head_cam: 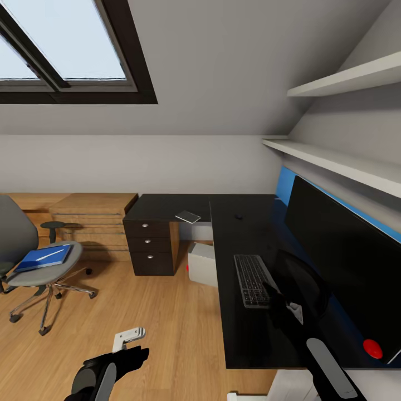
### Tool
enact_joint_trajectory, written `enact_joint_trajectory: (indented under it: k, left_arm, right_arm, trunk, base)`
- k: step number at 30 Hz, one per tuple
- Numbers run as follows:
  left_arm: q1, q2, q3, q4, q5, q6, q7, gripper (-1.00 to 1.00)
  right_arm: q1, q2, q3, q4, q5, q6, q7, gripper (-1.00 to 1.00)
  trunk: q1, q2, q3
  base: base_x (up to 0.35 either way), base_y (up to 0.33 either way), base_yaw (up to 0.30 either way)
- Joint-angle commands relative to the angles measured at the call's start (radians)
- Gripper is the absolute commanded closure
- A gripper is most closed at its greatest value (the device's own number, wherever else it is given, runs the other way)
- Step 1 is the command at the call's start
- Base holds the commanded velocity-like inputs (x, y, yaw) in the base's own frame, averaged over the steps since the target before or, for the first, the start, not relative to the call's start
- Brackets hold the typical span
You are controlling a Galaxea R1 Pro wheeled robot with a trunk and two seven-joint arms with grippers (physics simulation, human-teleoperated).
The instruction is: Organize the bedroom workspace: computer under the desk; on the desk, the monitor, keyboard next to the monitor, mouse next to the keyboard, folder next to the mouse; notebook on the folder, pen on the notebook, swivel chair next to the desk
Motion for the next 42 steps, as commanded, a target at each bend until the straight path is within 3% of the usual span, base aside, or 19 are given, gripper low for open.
enact_joint_trajectory:
  k: [1,27,39,42]
  left_arm:
    - [-0.001,-0.001,0.001,-0.001,0.011,0.004,0.008,-1.00]
    - [-0.001,-0.002,0.006,-0.025,0.012,0.009,0.004,-1.00]
    - [-0.001,-0.004,0.007,-0.063,0.012,0.012,0.006,-1.00]
    - [-0.001,-0.004,0.007,-0.063,0.012,0.012,0.006,-1.00]
  right_arm:
    - [-0.001,-0.001,0.001,0.000,-0.007,0.001,0.002,-1.00]
    - [-0.001,-0.002,0.000,0.004,-0.007,0.001,0.002,-1.00]
    - [-0.001,-0.002,0.000,0.023,-0.007,0.001,0.002,-1.00]
    - [-0.001,-0.002,0.000,0.023,-0.007,0.001,0.002,-1.00]
  trunk:
    - [0.000,-0.001,-0.002]
    - [0.000,-0.001,-0.002]
    - [0.046,-0.085,-0.039]
    - [0.046,-0.085,-0.039]
  base:
    - [0.000,-0.013,0.000]
    - [-0.052,-0.064,0.000]
    - [-0.001,0.000,0.000]
    - [0.000,0.000,0.000]
